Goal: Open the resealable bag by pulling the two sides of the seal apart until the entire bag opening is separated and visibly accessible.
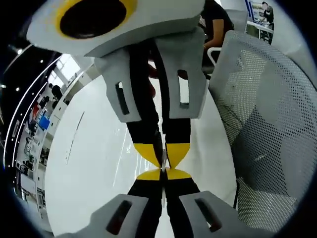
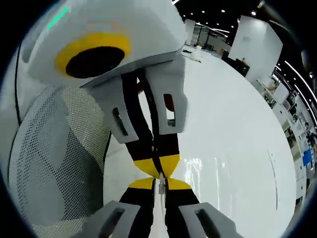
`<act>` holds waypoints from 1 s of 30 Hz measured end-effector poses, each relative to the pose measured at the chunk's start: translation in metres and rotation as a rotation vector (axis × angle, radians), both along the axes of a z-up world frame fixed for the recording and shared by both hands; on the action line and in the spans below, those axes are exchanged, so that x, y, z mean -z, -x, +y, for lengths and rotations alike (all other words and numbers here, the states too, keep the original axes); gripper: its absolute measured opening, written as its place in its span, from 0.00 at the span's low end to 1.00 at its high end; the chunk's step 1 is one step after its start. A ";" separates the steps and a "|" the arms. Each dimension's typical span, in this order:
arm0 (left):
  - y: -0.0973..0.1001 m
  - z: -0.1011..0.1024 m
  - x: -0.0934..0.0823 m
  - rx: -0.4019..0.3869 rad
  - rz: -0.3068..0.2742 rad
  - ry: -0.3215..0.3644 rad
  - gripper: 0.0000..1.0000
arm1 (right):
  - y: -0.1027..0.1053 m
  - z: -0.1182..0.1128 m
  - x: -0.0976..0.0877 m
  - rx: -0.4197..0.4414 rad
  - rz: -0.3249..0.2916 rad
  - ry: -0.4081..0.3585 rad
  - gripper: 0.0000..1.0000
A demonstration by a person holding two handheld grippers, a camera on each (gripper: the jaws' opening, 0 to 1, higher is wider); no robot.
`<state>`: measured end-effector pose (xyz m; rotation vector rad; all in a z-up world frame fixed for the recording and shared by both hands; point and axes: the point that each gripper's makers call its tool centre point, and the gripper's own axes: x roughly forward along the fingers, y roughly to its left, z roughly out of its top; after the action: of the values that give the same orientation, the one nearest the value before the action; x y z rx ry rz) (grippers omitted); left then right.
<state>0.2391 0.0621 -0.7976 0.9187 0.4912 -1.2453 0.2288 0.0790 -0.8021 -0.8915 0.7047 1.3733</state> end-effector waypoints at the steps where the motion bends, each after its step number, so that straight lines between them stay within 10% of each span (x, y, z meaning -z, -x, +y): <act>1: 0.000 0.000 0.001 0.004 0.000 -0.003 0.00 | 0.001 0.000 0.000 0.006 0.009 -0.005 0.00; 30: -0.003 0.009 0.002 -0.031 0.032 -0.014 0.00 | -0.003 -0.075 0.012 0.144 0.021 0.064 0.00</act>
<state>0.2423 0.0706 -0.7999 0.9007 0.5385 -1.2311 0.2318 0.0039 -0.8136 -0.8610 0.8170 1.2398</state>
